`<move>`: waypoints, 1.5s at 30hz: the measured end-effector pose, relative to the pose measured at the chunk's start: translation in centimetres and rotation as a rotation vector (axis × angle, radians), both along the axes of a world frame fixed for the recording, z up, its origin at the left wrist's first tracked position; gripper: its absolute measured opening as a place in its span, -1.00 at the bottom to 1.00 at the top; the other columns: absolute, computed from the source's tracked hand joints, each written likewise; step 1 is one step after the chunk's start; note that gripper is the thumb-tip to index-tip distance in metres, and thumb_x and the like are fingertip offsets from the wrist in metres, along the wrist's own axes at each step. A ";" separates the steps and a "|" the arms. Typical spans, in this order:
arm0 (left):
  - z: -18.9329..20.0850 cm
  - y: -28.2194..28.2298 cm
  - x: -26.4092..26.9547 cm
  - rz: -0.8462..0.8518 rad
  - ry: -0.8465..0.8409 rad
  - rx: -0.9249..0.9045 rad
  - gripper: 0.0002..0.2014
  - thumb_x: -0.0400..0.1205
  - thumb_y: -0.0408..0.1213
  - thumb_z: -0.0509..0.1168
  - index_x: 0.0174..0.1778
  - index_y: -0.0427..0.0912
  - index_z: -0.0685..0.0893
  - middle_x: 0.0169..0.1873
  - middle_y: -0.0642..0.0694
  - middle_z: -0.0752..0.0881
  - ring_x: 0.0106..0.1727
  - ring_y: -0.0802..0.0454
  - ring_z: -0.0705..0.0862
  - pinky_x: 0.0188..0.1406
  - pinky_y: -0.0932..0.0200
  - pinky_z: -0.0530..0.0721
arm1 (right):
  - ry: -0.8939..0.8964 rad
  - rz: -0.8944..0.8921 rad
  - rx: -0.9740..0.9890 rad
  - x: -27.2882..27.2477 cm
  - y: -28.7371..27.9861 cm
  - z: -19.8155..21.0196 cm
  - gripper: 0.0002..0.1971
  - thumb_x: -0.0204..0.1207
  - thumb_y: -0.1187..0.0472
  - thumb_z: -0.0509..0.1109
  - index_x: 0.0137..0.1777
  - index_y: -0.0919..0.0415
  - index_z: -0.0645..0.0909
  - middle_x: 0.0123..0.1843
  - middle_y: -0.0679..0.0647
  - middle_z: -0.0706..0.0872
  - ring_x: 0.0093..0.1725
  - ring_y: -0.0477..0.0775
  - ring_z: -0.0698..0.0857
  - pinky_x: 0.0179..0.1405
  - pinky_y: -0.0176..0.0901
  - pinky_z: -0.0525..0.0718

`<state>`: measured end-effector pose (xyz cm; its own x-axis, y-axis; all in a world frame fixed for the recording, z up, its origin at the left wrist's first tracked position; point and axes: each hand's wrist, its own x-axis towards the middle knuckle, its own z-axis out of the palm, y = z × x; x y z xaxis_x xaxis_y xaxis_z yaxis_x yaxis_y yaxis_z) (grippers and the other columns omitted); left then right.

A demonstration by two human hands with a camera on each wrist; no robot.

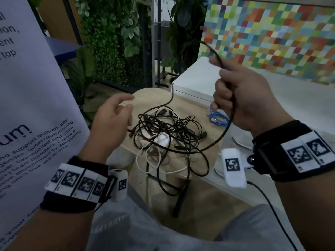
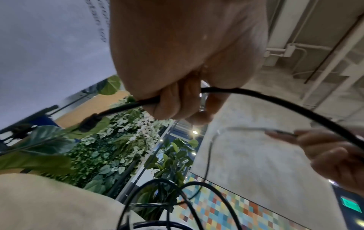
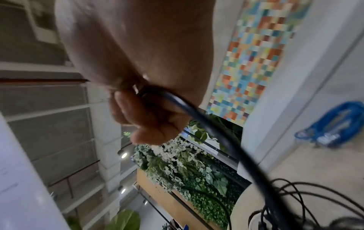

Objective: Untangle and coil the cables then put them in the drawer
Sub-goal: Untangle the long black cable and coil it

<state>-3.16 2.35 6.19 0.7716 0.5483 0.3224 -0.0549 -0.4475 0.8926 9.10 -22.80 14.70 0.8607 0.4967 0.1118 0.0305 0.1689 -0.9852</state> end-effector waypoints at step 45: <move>8.1 -5.0 2.5 -0.503 -0.318 -0.126 -0.70 0.89 -0.36 0.01 0.21 -0.22 0.68 -0.38 -0.21 0.59 -0.60 0.17 0.38 -0.55 0.38 0.38 | -0.322 0.013 -0.289 -0.6 7.7 -1.9 -0.77 0.75 0.12 0.40 -0.02 0.23 0.81 -0.22 0.31 0.63 -0.44 0.16 0.55 -0.50 -0.01 0.60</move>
